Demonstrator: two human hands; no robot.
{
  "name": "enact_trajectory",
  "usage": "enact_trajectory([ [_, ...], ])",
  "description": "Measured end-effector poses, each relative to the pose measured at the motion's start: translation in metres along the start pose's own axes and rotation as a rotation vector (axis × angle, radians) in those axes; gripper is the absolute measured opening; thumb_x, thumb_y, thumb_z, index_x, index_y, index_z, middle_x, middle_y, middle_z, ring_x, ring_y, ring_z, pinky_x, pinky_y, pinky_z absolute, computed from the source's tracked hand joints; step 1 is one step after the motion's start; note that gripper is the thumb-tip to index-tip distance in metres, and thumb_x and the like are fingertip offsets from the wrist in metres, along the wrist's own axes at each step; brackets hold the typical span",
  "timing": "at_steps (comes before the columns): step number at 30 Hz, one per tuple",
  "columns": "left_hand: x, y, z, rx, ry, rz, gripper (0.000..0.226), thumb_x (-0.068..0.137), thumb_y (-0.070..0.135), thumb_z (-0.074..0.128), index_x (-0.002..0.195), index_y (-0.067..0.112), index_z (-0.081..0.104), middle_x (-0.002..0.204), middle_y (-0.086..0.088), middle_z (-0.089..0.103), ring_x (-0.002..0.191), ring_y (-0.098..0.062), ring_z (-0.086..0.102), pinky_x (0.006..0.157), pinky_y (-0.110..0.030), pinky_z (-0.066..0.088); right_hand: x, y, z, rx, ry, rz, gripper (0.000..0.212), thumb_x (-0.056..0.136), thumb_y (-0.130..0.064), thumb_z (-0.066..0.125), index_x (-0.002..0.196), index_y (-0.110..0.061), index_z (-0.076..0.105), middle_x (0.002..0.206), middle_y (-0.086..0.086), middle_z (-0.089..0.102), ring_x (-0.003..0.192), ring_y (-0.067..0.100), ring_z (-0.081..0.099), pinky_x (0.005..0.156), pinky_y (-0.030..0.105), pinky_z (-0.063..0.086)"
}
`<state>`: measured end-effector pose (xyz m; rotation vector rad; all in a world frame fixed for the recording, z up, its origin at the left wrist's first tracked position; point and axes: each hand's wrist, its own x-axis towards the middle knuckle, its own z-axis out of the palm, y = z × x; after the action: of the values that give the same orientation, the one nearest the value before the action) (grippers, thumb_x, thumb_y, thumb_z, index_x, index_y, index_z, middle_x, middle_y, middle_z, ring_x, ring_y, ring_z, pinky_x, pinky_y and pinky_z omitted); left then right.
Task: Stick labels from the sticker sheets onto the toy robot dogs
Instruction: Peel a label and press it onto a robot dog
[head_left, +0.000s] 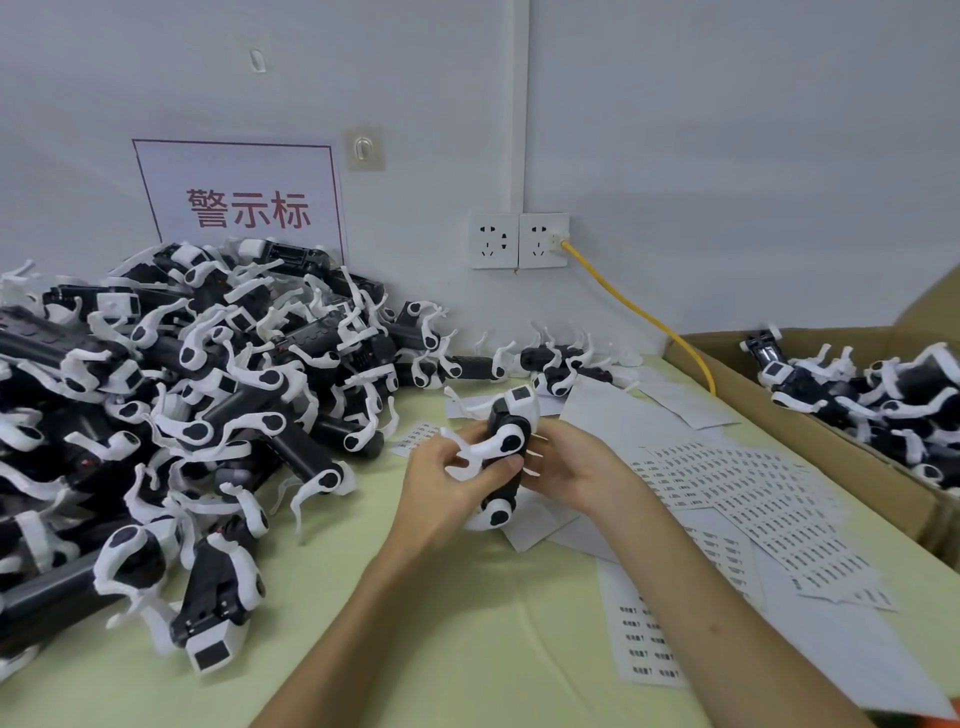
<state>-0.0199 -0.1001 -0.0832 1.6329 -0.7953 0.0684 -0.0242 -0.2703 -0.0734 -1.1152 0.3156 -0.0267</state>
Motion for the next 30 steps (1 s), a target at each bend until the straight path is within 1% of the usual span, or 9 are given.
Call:
enact_trajectory([
  [3, 0.001, -0.001, 0.001, 0.043, 0.01, 0.009, 0.021, 0.081, 0.042, 0.069, 0.101, 0.044, 0.075, 0.099, 0.013, 0.078, 0.095, -0.009, 0.068, 0.089, -0.03, 0.05, -0.001, -0.001, 0.001, -0.157, 0.075, -0.133, 0.018, 0.087, -0.002, 0.061, 0.101, -0.001, 0.073, 0.095, 0.012, 0.069, 0.089, 0.024, 0.06, 0.084, 0.034, 0.049],
  [6, 0.003, -0.005, 0.001, 0.081, -0.012, 0.011, 0.021, 0.082, 0.038, 0.07, 0.1, 0.028, 0.076, 0.097, 0.006, 0.076, 0.095, -0.017, 0.067, 0.087, -0.039, 0.05, -0.002, 0.001, 0.007, -0.274, 0.242, -0.316, 0.021, 0.087, 0.004, 0.059, 0.098, 0.002, 0.076, 0.086, 0.016, 0.069, 0.079, 0.025, 0.057, 0.08, 0.036, 0.052],
  [9, 0.006, -0.005, 0.001, -0.054, 0.051, -0.071, 0.02, 0.079, 0.034, 0.077, 0.096, 0.025, 0.077, 0.104, 0.001, 0.075, 0.096, -0.016, 0.071, 0.08, -0.034, 0.055, -0.004, 0.0, 0.009, -0.192, 0.343, -0.429, 0.009, 0.088, -0.003, 0.071, 0.083, -0.007, 0.077, 0.071, 0.003, 0.065, 0.062, 0.017, 0.047, 0.066, 0.027, 0.047],
  [11, 0.008, -0.005, -0.003, -0.201, 0.159, -0.197, 0.032, 0.073, 0.04, 0.079, 0.096, 0.018, 0.077, 0.104, -0.01, 0.072, 0.086, -0.011, 0.069, 0.073, -0.028, 0.051, -0.005, -0.005, 0.005, -0.122, 0.373, -0.458, 0.009, 0.088, -0.011, 0.077, 0.08, -0.012, 0.075, 0.063, -0.004, 0.06, 0.055, 0.013, 0.042, 0.061, 0.024, 0.044],
  [14, 0.01, -0.004, -0.012, -0.442, 0.274, -0.347, 0.035, 0.071, 0.04, 0.083, 0.094, 0.014, 0.078, 0.089, -0.006, 0.071, 0.073, -0.012, 0.056, 0.073, -0.027, 0.043, -0.009, -0.011, 0.002, -0.031, 0.285, -0.401, 0.005, 0.09, -0.018, 0.076, 0.086, -0.014, 0.075, 0.062, -0.004, 0.056, 0.051, 0.012, 0.036, 0.058, 0.024, 0.037],
  [17, 0.011, -0.002, -0.018, -0.716, 0.334, -0.397, 0.029, 0.073, 0.037, 0.083, 0.096, 0.023, 0.072, 0.084, 0.007, 0.067, 0.069, -0.009, 0.061, 0.075, -0.022, 0.047, -0.012, -0.01, 0.008, 0.147, 0.125, -0.283, 0.013, 0.091, -0.019, 0.068, 0.099, -0.013, 0.077, 0.056, -0.002, 0.046, 0.046, 0.012, 0.025, 0.049, 0.024, 0.025],
  [21, 0.015, -0.007, -0.023, -0.992, 0.479, -0.44, 0.03, 0.087, 0.023, 0.075, 0.113, 0.013, 0.065, 0.092, 0.005, 0.072, 0.076, -0.011, 0.074, 0.072, -0.021, 0.059, -0.018, -0.005, 0.019, 0.312, -0.092, -0.197, 0.025, 0.088, -0.017, 0.058, 0.1, -0.013, 0.08, 0.043, -0.002, 0.025, 0.044, 0.014, 0.01, 0.041, 0.024, 0.014],
  [25, 0.016, -0.009, -0.026, -1.12, 0.505, -0.422, 0.011, 0.095, 0.02, 0.07, 0.1, 0.01, 0.068, 0.085, 0.003, 0.075, 0.085, -0.014, 0.077, 0.071, -0.022, 0.06, -0.026, 0.006, 0.031, 0.3, -0.292, -0.112, 0.032, 0.08, -0.021, 0.06, 0.104, -0.019, 0.082, 0.04, -0.002, 0.024, 0.045, 0.015, 0.008, 0.042, 0.024, 0.014],
  [30, 0.016, -0.015, -0.025, -1.158, 0.428, -0.38, 0.021, 0.083, 0.027, 0.074, 0.095, 0.011, 0.068, 0.086, 0.003, 0.071, 0.108, -0.019, 0.074, 0.083, -0.028, 0.06, -0.028, 0.029, 0.046, 0.198, -0.383, -0.035, 0.042, 0.084, -0.022, 0.057, 0.121, -0.021, 0.076, 0.042, -0.001, 0.027, 0.038, 0.011, 0.016, 0.039, 0.023, 0.017],
])
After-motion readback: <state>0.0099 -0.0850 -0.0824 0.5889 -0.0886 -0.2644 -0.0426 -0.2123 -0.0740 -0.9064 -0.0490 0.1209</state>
